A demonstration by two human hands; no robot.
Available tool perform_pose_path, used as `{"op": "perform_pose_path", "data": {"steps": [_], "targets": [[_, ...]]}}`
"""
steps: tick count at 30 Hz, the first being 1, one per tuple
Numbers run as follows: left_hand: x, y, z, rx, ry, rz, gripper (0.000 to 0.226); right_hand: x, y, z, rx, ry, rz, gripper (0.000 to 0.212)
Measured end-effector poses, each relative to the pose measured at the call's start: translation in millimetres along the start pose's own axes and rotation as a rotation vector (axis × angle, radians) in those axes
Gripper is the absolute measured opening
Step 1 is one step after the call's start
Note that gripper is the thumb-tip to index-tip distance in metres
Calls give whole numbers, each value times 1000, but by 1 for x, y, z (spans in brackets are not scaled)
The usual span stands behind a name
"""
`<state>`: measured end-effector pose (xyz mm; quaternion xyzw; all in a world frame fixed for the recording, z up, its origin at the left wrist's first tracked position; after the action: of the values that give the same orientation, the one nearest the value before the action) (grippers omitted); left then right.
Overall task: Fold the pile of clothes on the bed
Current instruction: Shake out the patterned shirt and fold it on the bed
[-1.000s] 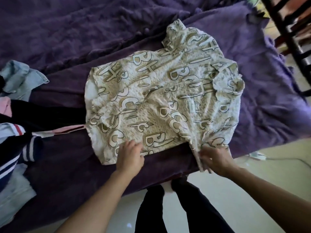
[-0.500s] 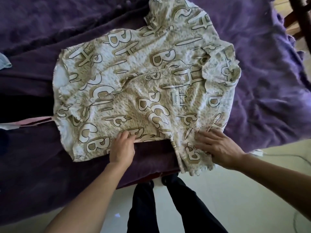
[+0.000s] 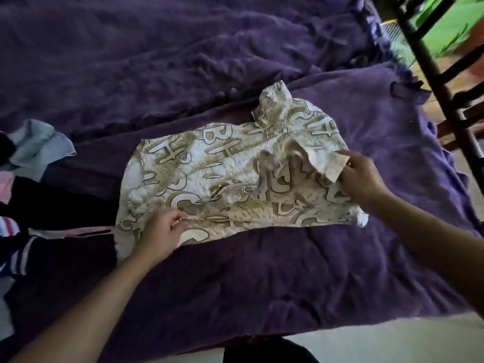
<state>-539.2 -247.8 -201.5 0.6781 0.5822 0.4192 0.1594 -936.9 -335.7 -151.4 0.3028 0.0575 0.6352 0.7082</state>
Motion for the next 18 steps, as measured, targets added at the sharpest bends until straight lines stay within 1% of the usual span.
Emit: {"op": "perform_pose_path", "data": {"steps": [2,4,7,10,11,14,15,16,17,18], "targets": [[-33,28,-7,45,1,-13,10,-40,-1,20,16,-21,-64,36],[-72,54,-19,-4,-39,-44,18,-76,-5,42,22,-5,-103,46],[-133,86,-42,-85,-119,-104,20,-126,-16,71,120,48,-143,46],[-184,104,-52,-155,-167,-166,20,-167,-25,95,207,145,-195,33],[-198,105,-50,-189,-173,-182,21,-179,-27,101,191,174,-208,29],[-224,97,-30,-286,-118,-222,24,-206,-36,108,183,221,-220,33],[-229,92,-20,-321,-86,-231,23,-214,-40,104,229,207,-208,31],[-233,86,-10,-350,-54,-230,21,-220,-44,98,325,164,-193,25],[-235,81,1,-372,-29,-219,23,-224,-49,89,462,94,-178,24],[-235,76,11,-391,-11,-206,29,-223,-53,81,606,30,-171,31]]}}
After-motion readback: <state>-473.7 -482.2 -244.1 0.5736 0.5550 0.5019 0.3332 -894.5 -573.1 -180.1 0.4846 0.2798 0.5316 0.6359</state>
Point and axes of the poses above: each hand's wrist, its own x-axis away from the middle knuckle, its own y-axis out of the back of the hand, z = x × y, the point moved 5 cm from there along -x, towards the middle knuckle, and after that the axes turned 3 degrees about -x, right-handed, at the moved point
